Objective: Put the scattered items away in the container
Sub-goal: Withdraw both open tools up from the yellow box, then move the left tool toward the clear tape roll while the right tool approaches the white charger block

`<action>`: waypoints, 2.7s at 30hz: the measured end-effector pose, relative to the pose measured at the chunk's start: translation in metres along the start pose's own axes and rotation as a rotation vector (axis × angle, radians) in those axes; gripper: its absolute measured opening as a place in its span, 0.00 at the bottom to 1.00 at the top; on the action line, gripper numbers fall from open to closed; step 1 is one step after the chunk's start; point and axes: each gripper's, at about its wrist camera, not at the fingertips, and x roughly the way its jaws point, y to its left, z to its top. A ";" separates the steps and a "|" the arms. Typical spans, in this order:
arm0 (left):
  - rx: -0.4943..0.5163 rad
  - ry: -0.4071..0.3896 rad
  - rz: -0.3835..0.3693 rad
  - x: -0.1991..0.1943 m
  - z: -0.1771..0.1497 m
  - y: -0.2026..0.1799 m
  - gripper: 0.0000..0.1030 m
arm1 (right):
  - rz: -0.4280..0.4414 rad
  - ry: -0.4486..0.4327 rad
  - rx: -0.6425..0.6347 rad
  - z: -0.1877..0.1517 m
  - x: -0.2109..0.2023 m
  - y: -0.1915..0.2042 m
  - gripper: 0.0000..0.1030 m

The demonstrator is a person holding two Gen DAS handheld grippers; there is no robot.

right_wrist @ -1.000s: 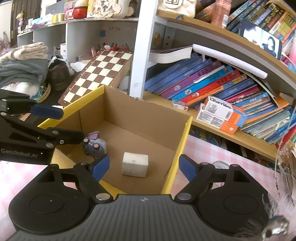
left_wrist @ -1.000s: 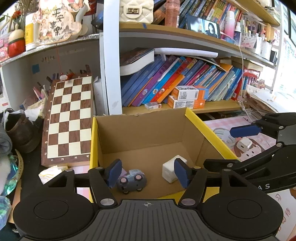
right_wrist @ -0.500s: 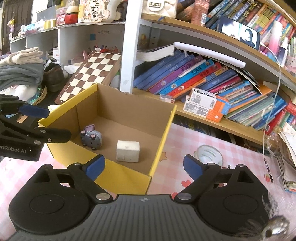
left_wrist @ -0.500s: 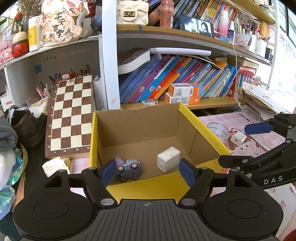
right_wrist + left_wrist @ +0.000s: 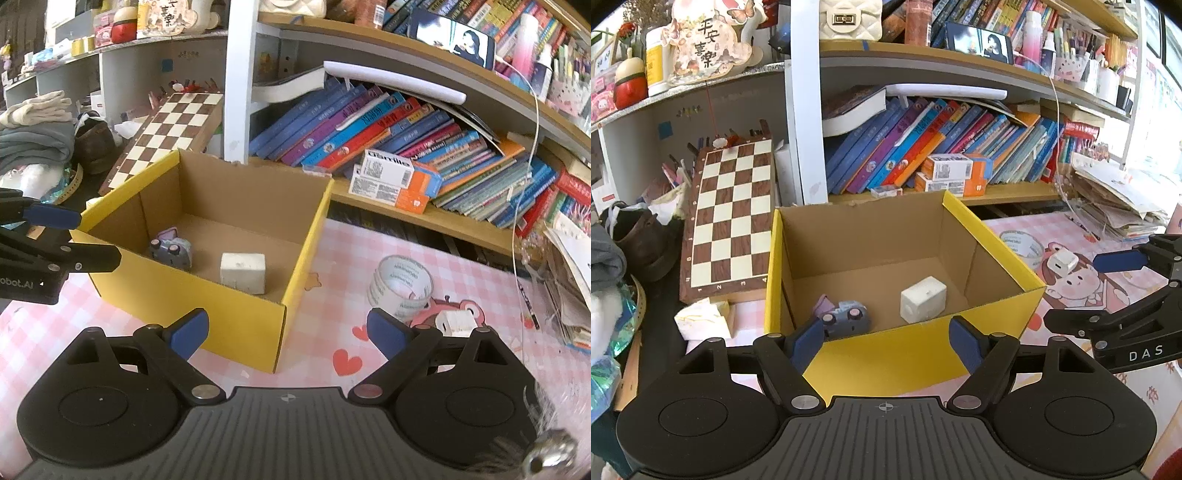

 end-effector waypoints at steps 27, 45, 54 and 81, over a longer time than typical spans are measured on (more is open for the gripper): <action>0.006 0.015 0.008 0.003 0.001 -0.039 0.75 | -0.008 0.020 0.047 -0.025 -0.012 -0.039 0.91; 0.012 0.026 0.012 0.015 0.008 -0.085 0.75 | 0.008 0.026 0.060 -0.040 -0.015 -0.084 0.91; 0.021 0.032 0.012 0.023 0.013 -0.115 0.75 | 0.018 0.033 0.073 -0.050 -0.014 -0.114 0.91; 0.142 0.080 -0.051 0.070 0.037 -0.207 0.75 | 0.000 0.048 0.164 -0.073 -0.003 -0.199 0.91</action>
